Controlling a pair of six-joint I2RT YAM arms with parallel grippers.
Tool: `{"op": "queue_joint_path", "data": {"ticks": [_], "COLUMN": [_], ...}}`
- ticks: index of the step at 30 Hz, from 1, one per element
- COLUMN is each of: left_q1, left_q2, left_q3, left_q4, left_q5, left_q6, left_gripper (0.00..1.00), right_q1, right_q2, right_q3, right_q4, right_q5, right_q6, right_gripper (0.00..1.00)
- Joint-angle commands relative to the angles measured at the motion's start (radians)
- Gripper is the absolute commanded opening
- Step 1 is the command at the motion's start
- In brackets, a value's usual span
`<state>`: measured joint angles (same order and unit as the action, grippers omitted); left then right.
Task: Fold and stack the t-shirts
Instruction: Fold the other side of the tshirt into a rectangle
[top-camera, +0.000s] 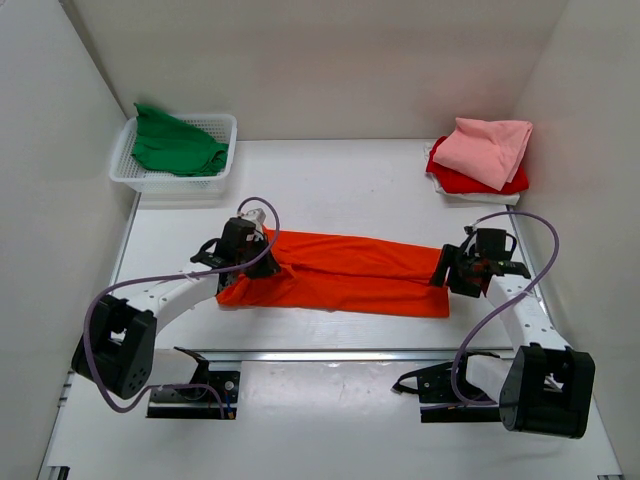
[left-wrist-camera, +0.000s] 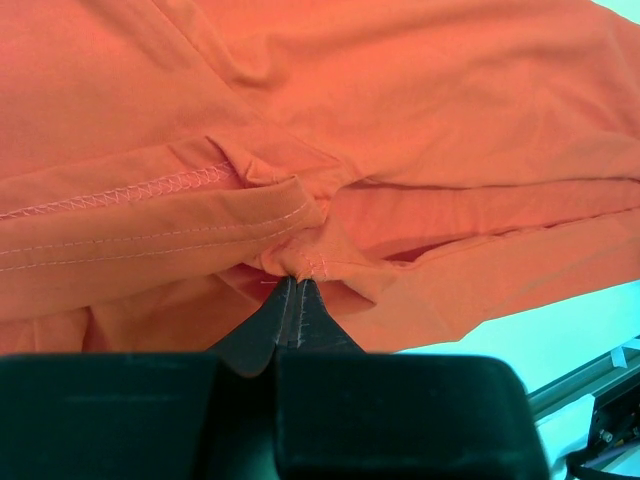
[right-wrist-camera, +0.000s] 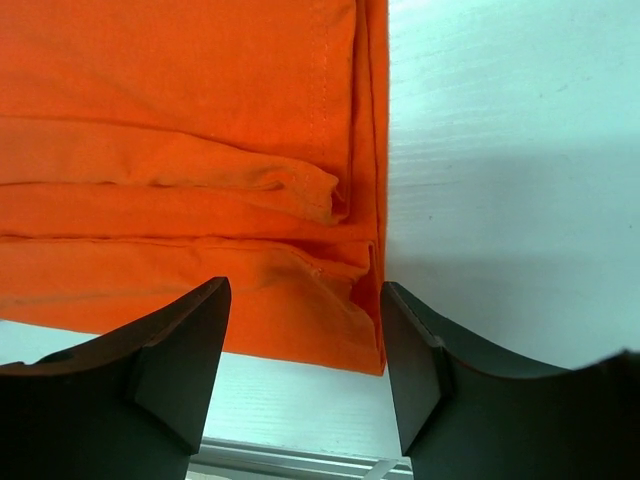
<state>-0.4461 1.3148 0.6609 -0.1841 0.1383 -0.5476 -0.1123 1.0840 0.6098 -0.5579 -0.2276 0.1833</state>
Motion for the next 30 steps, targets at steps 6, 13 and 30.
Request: {"op": "queue_joint_path", "data": {"ticks": [6, 13, 30], "left_q1": [0.01, 0.033, 0.076], "left_q2": [-0.017, -0.045, -0.016], "left_q3": [0.019, 0.022, 0.063], "left_q4": [-0.008, -0.026, -0.051], "left_q5": [-0.009, 0.003, 0.007], "left_q6": [-0.002, 0.009, 0.054], "left_gripper": [0.0, 0.0, 0.06], "right_q1": [0.014, 0.019, -0.024], "right_q2": [0.03, 0.007, 0.025], "right_q3": [-0.008, 0.005, 0.038], "right_q4": [0.007, 0.038, 0.09], "right_q5": [-0.009, -0.004, 0.007], "right_q6": [-0.002, -0.002, -0.016], "right_gripper": [0.52, 0.0, 0.0]}}
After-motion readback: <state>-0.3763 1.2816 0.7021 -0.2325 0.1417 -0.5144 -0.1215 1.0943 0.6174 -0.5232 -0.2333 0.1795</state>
